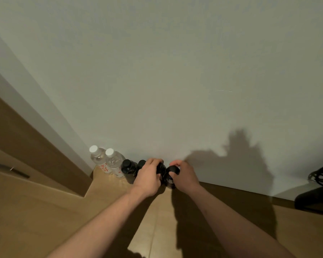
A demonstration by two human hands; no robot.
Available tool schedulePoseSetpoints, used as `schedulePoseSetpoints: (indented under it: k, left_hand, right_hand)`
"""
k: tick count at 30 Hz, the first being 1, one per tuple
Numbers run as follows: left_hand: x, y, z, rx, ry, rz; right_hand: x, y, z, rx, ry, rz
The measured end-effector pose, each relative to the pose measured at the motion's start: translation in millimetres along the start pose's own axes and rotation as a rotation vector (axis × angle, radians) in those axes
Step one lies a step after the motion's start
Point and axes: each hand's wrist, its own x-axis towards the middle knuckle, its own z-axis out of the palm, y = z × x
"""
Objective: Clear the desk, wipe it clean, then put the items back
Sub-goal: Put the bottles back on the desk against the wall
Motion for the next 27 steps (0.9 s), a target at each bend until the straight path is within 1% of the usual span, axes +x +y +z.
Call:
schedulePoseSetpoints:
  k: [3,7,11,14,17,22,27]
  left_hand:
    - [-23.6,-6.6,-4.8,-0.049,0.006,-0.004]
    - [-61.7,-14.8,-5.3,-0.098,-0.054,0.006]
    - [-105.7,-20.7,-9.8,-0.114,-0.051,0.027]
    - [-133.5,-18.7,-13.1,-0.108,-0.071,0.052]
    - [-151.3,-10.5,-10.5,-0.037,-0.132,0.104]
    - [-176.2,25.6,5.6,0.089,-0.221,0.188]
    - [-209.9,73.7,19.1,0.284,-0.248,0.302]
  right_hand:
    - [-4.7,3.4,-0.6,-0.006,-0.009,-0.012]
    - [-27.1,8.9,-12.2,-0.043,-0.029,-0.044]
    - [-83.8,9.9,-27.8,0.016,0.000,-0.060]
    - [-133.7,18.5,-39.9,0.050,0.015,-0.033]
    - [-176.9,31.1,-52.0,0.046,0.012,0.013]
    - [-246.7,54.7,-75.3,-0.082,-0.054,0.101]
    - [-305.3,85.6,-98.4,-0.187,-0.023,0.167]
